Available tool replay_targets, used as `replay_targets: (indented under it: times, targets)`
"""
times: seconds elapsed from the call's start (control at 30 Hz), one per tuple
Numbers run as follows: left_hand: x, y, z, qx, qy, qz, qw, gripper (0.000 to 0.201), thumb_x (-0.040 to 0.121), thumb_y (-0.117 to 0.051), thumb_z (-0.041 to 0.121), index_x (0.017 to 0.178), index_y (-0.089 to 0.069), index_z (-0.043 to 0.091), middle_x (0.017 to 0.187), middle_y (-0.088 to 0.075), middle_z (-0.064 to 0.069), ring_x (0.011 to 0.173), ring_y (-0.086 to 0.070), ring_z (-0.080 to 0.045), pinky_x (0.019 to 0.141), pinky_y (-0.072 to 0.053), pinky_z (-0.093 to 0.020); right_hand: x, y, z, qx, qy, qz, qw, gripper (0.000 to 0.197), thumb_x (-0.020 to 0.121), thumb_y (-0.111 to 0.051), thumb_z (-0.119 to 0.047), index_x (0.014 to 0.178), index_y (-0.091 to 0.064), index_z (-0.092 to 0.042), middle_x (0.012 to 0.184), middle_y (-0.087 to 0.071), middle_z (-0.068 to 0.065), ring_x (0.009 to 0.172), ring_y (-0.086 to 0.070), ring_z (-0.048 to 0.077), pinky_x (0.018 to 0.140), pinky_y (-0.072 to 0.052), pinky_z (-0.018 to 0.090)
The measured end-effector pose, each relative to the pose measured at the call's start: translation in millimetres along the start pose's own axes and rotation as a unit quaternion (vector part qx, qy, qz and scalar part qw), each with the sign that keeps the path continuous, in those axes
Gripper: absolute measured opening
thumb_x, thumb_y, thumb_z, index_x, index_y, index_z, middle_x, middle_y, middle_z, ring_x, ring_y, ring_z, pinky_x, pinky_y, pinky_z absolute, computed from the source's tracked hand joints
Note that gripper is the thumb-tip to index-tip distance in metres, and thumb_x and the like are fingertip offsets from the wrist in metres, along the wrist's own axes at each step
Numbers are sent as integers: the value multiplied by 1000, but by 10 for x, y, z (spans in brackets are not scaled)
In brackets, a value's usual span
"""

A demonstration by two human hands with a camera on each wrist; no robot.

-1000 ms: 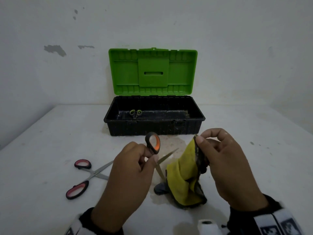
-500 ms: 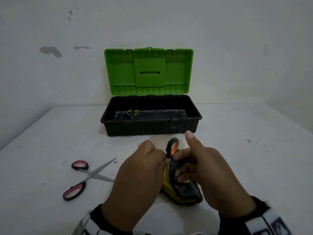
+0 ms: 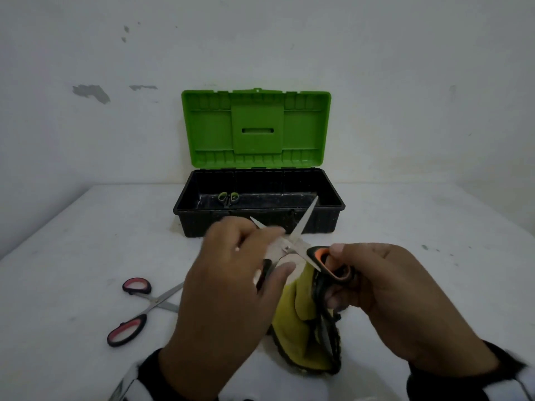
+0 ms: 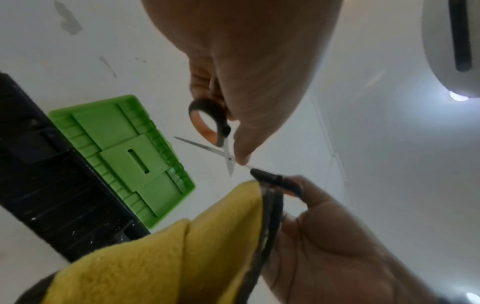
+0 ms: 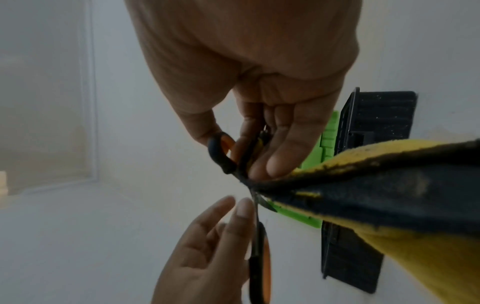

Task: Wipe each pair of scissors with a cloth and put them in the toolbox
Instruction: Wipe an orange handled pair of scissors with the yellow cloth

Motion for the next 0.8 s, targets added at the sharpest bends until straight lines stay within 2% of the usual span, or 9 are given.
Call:
replay_targets:
  times: [0.1, 0.17, 0.23, 0.3, 0.37, 0.5, 0.6, 0.67, 0.8]
  targets:
    - [-42, 68, -80, -76, 215, -18, 973, 55, 80, -57, 63, 127, -47, 36, 103, -48, 20, 91, -52, -1, 71, -42, -16, -8, 16, 95, -16, 31, 15, 999, 30, 71, -64, -32, 66, -74, -4, 64, -66, 22, 54, -62, 28, 52, -51, 28]
    - [-68, 39, -135, -132, 312, -89, 936, 65, 69, -49, 72, 124, -47, 37, 96, -59, 17, 82, -60, 0, 64, -45, -15, -14, 7, 176, -25, 38, 14, 999, 31, 72, -64, -33, 70, -75, -4, 67, -68, 22, 57, -63, 28, 56, -51, 30]
    - [-79, 6, -166, -251, 369, -132, 885, 57, 69, -53, 66, 113, -58, 29, 85, -70, 6, 72, -67, -4, 58, -53, -20, -10, -9, 260, -49, 46, 12, 998, 31, 74, -64, -35, 74, -76, -6, 70, -70, 20, 61, -64, 27, 62, -51, 32]
    - [-80, 0, -148, -348, 393, -152, 838, 32, 83, -62, 44, 103, -68, 21, 79, -72, -1, 66, -68, -12, 57, -55, -27, -14, -43, 307, -75, 59, 8, 995, 29, 76, -63, -36, 76, -77, -10, 72, -72, 15, 66, -65, 24, 66, -53, 31]
    - [-101, -10, -149, -377, 397, -158, 822, 17, 87, -65, 31, 97, -72, 18, 68, -66, -2, 56, -58, -12, 52, -48, -27, -33, -78, 318, -97, 75, 1, 992, 27, 78, -62, -36, 74, -77, -15, 70, -72, 8, 66, -65, 16, 65, -51, 21]
    - [-116, -22, -196, -300, 364, -124, 873, 18, 77, -70, 48, 79, -71, 30, 56, -58, 4, 48, -47, -1, 50, -44, -19, -50, -50, 314, -103, 104, 29, 989, 27, 79, -59, -40, 73, -75, -19, 71, -73, 3, 66, -65, 12, 59, -46, 12]
    - [-119, 0, -177, -228, 325, -105, 912, 26, 70, -73, 54, 73, -68, 29, 64, -62, 1, 50, -50, -2, 48, -43, -14, -7, 87, 342, -89, 124, 79, 985, 5, 83, -69, -19, 78, -72, -18, 78, -73, 4, 73, -68, 17, 63, -51, 17]
    - [-118, 9, -155, -206, 313, -100, 922, 32, 67, -77, 53, 68, -65, 23, 53, -52, 4, 46, -44, -2, 45, -39, -12, 28, 182, 383, -79, 133, 102, 983, 15, 83, -70, -2, 81, -69, -16, 78, -73, 3, 72, -68, 16, 64, -54, 19]
    - [-122, -21, -115, -195, 292, -98, 931, 36, 65, -80, 51, 62, -61, 20, 47, -44, 10, 43, -39, -3, 43, -35, -12, 40, 165, 312, -46, 164, 110, 979, 24, 82, -68, 4, 90, -63, -18, 82, -75, 3, 75, -70, 15, 64, -56, 19]
Point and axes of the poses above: each hand's wrist, its own x-axis towards the middle knuckle, its own y-axis out of the back of the hand, z = x × y, the point moved 2 cm from there along x, towards the middle knuckle
